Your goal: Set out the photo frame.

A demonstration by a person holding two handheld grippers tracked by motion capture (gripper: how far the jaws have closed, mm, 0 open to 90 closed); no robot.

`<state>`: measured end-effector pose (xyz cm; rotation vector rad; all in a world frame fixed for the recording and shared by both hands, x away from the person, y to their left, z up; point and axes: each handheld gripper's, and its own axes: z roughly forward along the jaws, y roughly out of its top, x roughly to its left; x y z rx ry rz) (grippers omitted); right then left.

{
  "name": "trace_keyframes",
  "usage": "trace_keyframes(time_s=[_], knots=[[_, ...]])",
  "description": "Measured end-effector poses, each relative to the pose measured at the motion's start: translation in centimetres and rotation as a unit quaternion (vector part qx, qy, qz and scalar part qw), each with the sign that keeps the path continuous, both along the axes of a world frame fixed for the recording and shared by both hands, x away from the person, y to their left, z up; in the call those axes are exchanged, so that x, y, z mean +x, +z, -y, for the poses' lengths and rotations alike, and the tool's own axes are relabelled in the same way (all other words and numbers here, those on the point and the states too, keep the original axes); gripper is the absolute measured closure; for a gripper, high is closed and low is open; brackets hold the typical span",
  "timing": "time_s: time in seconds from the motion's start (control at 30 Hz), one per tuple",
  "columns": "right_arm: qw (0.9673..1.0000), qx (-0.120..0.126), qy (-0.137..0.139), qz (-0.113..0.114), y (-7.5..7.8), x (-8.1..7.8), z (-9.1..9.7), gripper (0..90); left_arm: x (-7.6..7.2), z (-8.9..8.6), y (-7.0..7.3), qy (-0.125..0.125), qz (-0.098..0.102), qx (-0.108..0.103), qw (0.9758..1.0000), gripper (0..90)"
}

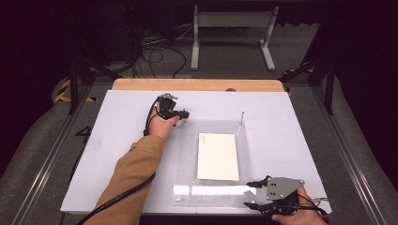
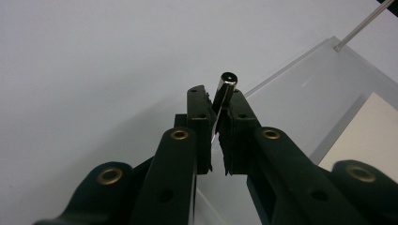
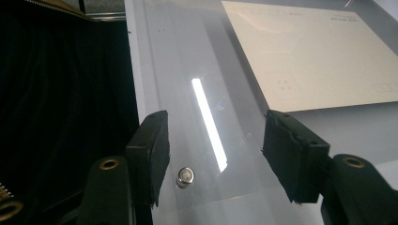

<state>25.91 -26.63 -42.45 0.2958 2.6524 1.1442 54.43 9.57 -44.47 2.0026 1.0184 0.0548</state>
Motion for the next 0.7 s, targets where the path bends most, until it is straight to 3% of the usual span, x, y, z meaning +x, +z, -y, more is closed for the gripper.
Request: trace_keyframes(time_s=[0.4, 0.7], knots=[[0.9999, 0.002, 0.015, 0.005, 0.2, -1.0, 0.1, 38.1, 0.1, 0.0, -0.1, -0.003, -0.003, 0.000, 1.0000, 83.1], [0.9989, -0.038, 0.018, 0.022, -0.5, -1.4, -0.1, 36.8, 0.2, 0.0, -0.1, -0.002, -0.006, -0.005, 1.0000, 82.8]])
